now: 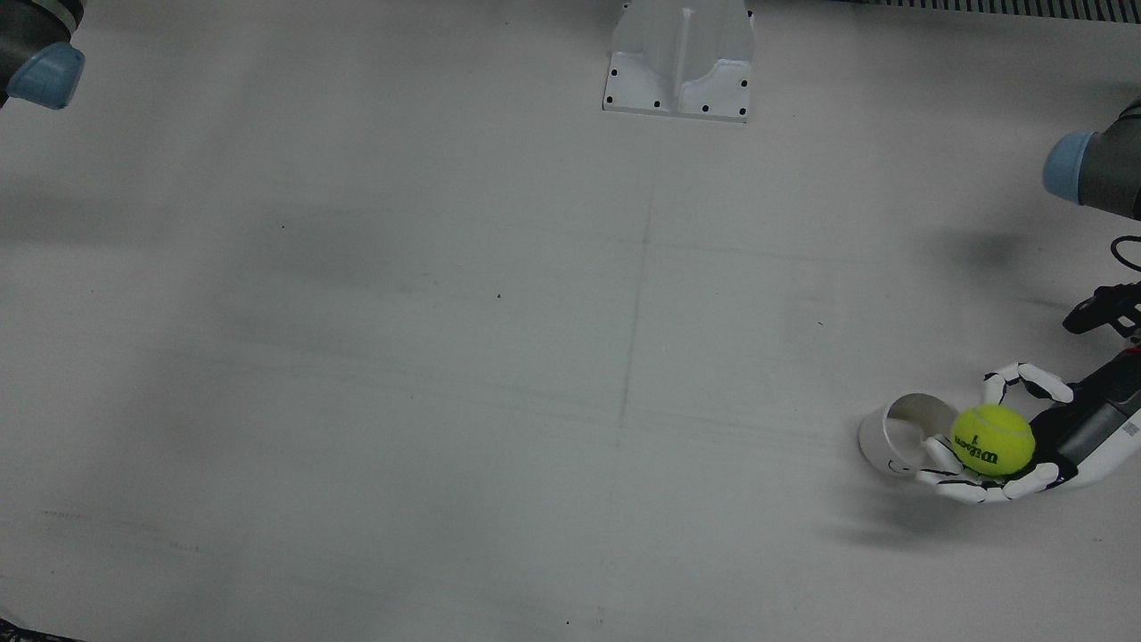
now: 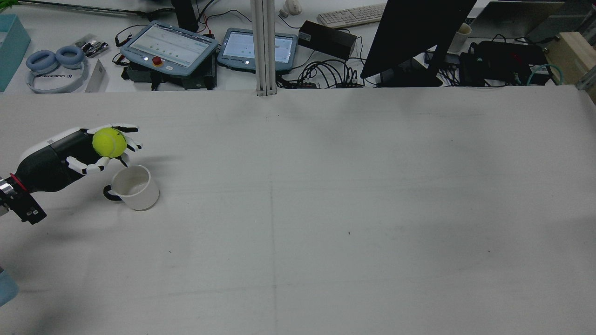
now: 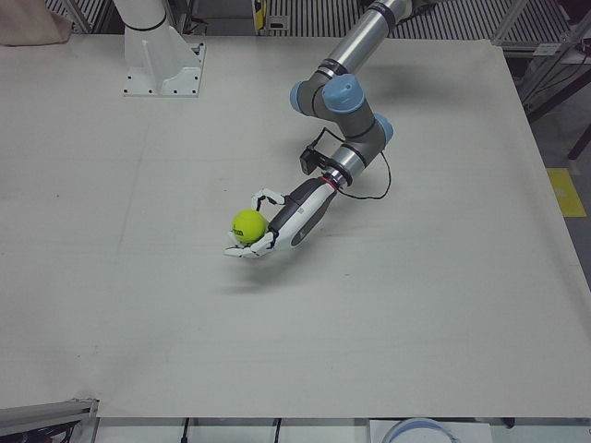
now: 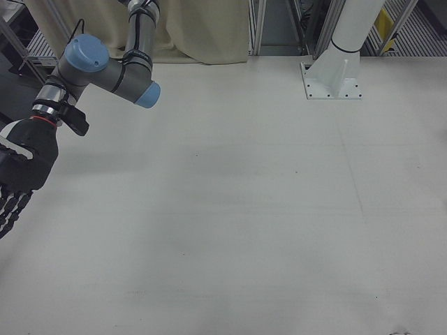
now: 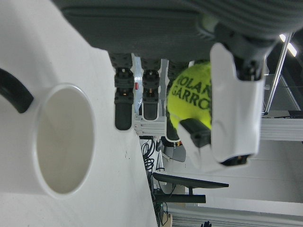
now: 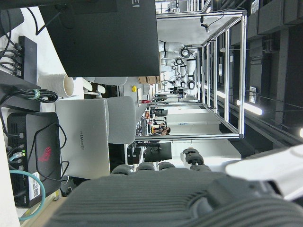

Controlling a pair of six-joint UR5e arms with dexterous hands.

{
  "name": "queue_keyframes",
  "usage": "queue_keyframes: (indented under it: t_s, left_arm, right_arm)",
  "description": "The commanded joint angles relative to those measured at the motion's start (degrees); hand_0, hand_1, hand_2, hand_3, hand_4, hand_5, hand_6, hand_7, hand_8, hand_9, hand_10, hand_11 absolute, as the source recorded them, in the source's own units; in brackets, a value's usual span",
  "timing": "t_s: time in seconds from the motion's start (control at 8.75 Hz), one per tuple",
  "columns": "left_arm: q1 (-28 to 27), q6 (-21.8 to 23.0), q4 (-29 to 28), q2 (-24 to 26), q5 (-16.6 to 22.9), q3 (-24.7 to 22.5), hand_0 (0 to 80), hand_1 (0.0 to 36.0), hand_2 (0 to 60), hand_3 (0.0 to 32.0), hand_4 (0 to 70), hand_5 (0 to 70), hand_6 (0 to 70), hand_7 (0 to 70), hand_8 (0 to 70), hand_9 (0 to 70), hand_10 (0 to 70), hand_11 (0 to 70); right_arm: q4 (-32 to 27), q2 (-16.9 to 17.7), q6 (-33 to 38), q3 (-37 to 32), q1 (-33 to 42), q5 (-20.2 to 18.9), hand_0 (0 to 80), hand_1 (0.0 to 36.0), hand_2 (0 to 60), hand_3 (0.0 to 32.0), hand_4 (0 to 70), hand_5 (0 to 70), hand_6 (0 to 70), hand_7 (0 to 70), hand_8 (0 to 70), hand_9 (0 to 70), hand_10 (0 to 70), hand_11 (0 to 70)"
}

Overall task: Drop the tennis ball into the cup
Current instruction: 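Position the left hand with the ball just above the mug opening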

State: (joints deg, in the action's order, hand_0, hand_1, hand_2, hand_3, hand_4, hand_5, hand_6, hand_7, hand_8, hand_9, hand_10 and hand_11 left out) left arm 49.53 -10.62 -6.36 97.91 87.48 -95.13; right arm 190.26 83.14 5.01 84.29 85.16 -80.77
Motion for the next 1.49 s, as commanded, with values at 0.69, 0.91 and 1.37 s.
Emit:
queue_keyframes:
  t_s: [0.69, 0.91, 1.37]
  left_arm:
    - [1.80, -0.62, -1.02, -1.32, -0.03, 0.39, 75.7, 36.0, 60.0, 0.0, 18.9, 22.8, 44.8, 25.3, 22.7, 22.4, 31.2, 48.3]
    - [1.89, -0.71, -1.46, -1.76, -0.03, 0.39, 76.8, 36.0, 60.0, 0.0, 19.6, 23.5, 48.8, 23.2, 23.3, 21.7, 31.3, 48.3]
    - [1.89, -0.80, -1.37, -1.67, 0.06, 0.39, 75.3, 36.0, 60.0, 0.0, 19.4, 20.6, 34.4, 27.6, 20.9, 23.2, 31.7, 48.9]
  right_arm:
    - [0.02, 0.00, 0.00, 0.00, 0.00, 0.00, 0.0, 0.0, 0.0, 0.0, 0.0, 0.0, 0.0, 0.0, 0.0, 0.0, 0.0, 0.0]
    - [0.02, 0.00, 0.00, 0.00, 0.00, 0.00, 0.0, 0.0, 0.0, 0.0, 0.0, 0.0, 0.0, 0.0, 0.0, 0.0, 0.0, 0.0]
    - [0.02, 0.00, 0.00, 0.00, 0.00, 0.00, 0.0, 0.0, 0.0, 0.0, 0.0, 0.0, 0.0, 0.0, 0.0, 0.0, 0.0, 0.0]
